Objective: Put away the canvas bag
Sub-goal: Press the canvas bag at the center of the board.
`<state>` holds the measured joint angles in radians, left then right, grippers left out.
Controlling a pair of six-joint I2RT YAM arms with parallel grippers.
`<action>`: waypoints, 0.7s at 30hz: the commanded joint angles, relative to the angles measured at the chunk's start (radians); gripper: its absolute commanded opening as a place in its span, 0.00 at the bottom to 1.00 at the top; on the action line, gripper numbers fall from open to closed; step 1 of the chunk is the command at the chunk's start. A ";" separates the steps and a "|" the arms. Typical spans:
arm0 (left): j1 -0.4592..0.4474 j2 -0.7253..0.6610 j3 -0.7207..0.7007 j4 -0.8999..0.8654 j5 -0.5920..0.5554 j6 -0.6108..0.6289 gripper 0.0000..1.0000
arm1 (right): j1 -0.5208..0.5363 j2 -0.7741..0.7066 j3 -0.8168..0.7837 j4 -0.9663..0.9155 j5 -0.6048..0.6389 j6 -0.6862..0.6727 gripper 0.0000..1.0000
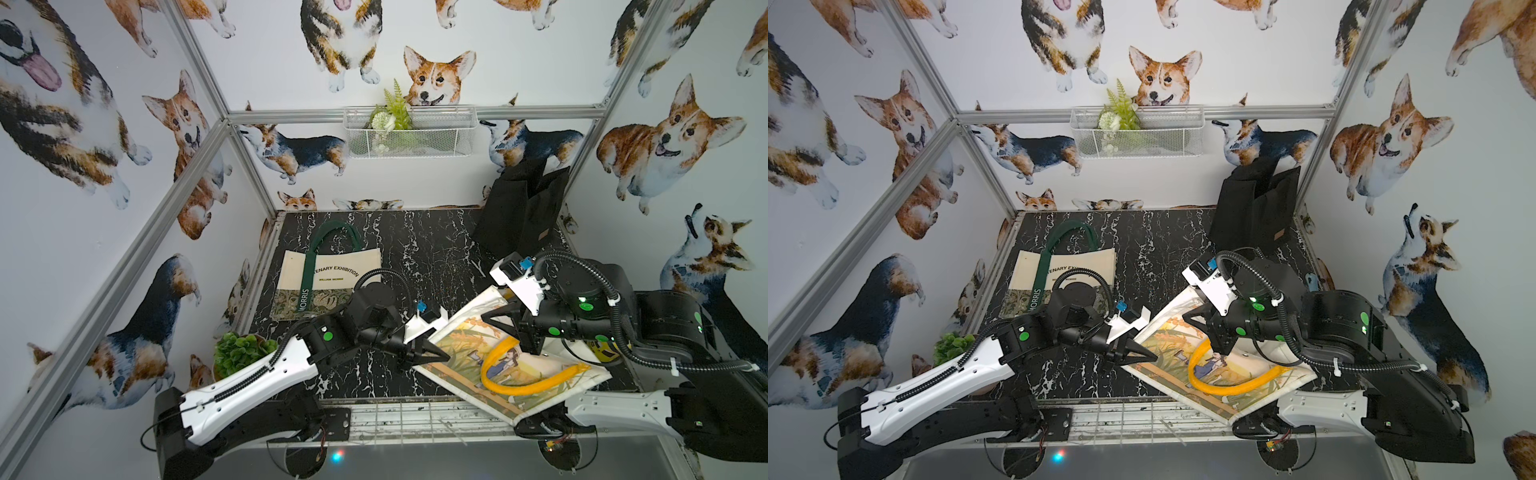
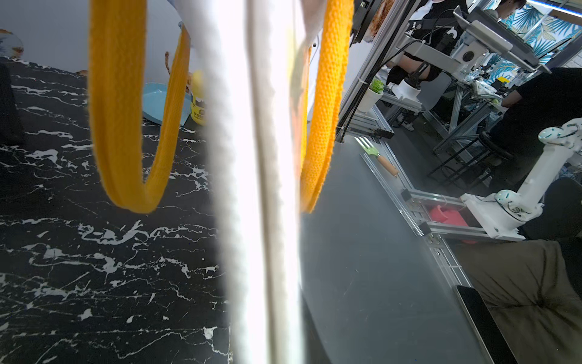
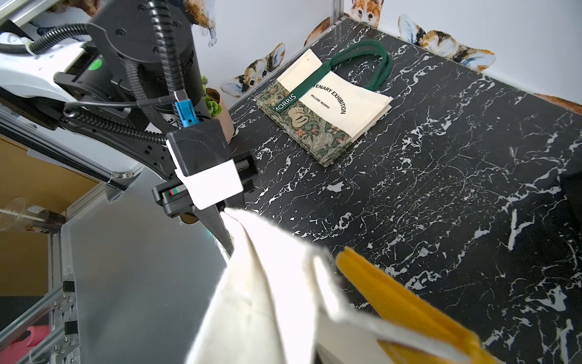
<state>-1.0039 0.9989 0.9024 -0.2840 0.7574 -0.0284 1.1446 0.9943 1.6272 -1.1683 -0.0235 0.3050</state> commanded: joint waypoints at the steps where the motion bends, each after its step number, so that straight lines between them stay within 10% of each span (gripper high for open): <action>1: 0.000 -0.012 -0.025 -0.032 0.032 -0.045 0.00 | -0.005 0.002 -0.006 -0.027 0.116 0.025 0.00; 10: 0.000 0.026 0.027 0.061 0.026 -0.066 0.38 | 0.038 0.084 -0.116 0.053 -0.099 0.051 0.00; 19: 0.000 0.206 0.196 0.050 0.105 -0.031 0.40 | 0.061 0.119 -0.171 0.213 -0.154 0.096 0.00; 21: 0.000 0.227 0.197 0.058 0.131 -0.030 0.24 | 0.062 0.119 -0.156 0.220 -0.156 0.102 0.00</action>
<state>-1.0004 1.1954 1.0779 -0.2935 0.8143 -0.0769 1.1965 1.0969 1.4628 -1.0515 -0.0803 0.4370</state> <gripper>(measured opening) 0.354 0.088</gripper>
